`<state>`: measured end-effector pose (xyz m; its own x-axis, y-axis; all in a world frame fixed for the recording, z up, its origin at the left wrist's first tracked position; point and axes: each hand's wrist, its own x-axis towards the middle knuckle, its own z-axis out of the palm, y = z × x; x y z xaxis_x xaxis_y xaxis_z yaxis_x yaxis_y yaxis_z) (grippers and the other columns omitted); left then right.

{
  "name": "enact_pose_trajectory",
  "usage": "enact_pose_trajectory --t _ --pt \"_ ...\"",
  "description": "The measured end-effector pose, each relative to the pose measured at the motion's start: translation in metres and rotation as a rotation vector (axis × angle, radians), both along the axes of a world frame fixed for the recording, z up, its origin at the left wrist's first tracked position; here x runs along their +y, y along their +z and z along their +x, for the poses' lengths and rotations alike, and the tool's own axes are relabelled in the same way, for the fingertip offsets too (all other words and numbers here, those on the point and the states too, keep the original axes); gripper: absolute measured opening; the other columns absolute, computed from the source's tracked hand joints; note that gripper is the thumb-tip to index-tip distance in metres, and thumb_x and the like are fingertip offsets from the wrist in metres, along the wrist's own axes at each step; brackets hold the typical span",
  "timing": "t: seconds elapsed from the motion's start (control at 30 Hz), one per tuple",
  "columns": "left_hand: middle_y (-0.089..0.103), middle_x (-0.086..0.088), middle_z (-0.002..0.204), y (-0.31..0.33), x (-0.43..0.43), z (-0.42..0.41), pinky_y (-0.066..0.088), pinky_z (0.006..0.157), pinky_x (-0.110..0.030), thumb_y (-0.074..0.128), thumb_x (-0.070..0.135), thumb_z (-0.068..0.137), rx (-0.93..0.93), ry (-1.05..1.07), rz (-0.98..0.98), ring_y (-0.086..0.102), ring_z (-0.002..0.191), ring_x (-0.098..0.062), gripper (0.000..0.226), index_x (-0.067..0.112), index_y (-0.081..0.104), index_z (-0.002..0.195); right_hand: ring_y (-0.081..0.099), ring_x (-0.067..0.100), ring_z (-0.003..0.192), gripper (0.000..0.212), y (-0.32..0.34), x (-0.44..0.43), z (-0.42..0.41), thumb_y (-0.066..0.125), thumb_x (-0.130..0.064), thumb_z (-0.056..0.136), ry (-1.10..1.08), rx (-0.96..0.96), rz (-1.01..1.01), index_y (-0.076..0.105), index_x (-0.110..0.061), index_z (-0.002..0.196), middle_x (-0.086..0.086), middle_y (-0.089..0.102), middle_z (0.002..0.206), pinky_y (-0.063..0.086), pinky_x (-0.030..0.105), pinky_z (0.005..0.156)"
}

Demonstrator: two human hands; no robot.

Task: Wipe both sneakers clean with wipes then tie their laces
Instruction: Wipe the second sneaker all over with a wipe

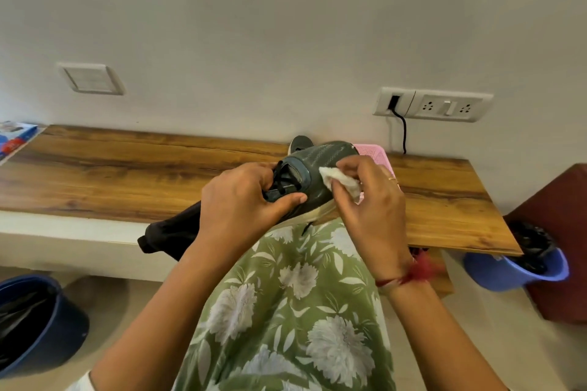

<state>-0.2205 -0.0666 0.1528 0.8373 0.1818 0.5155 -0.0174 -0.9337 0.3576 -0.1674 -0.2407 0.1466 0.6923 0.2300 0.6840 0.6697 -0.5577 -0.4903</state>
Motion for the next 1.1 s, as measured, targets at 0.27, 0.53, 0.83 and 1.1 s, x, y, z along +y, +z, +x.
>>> enact_pose_trajectory --t 0.27,0.53,0.83,1.1 --pt "0.055 0.002 0.052 0.002 -0.017 0.027 0.038 0.045 -0.032 0.043 0.084 0.065 0.105 0.011 -0.074 0.051 0.051 -0.012 0.073 0.016 0.071 0.075 0.054 0.016 0.081 0.019 -0.019 -0.024 0.000 0.055 -0.016 0.084 0.061 -0.057 -0.063 0.067 -0.009 0.098 0.002 0.060 0.088 0.037 0.015 0.075" --pt "0.032 0.004 0.042 0.007 -0.019 0.056 0.029 0.045 -0.029 0.044 0.081 0.063 0.091 -0.007 -0.162 0.036 0.041 -0.013 0.071 0.012 0.061 0.062 0.057 0.021 0.079 0.012 0.009 -0.036 0.054 0.065 -0.008 0.082 -0.098 -0.031 0.076 0.065 -0.009 0.094 0.004 0.060 0.089 0.045 0.027 0.067" --pt "0.041 0.003 0.043 0.027 0.019 0.080 0.034 0.047 -0.032 0.052 0.077 0.061 0.035 -0.119 -0.192 0.042 0.044 -0.011 0.063 0.017 0.069 0.067 0.054 0.015 0.084 0.015 0.024 -0.002 0.065 0.065 -0.003 0.081 0.088 -0.198 -0.253 0.068 -0.008 0.095 0.004 0.062 0.091 0.041 0.021 0.074" --pt "0.024 0.015 0.047 0.011 0.028 0.059 0.017 0.044 -0.020 0.057 0.067 0.069 -0.136 -0.099 -0.106 0.027 0.043 0.001 0.053 0.032 0.021 0.053 0.057 0.003 0.081 0.014 0.052 -0.002 0.054 0.070 -0.009 0.083 -0.119 -0.017 0.227 0.069 -0.018 0.093 -0.001 0.065 0.089 0.042 0.009 0.066"
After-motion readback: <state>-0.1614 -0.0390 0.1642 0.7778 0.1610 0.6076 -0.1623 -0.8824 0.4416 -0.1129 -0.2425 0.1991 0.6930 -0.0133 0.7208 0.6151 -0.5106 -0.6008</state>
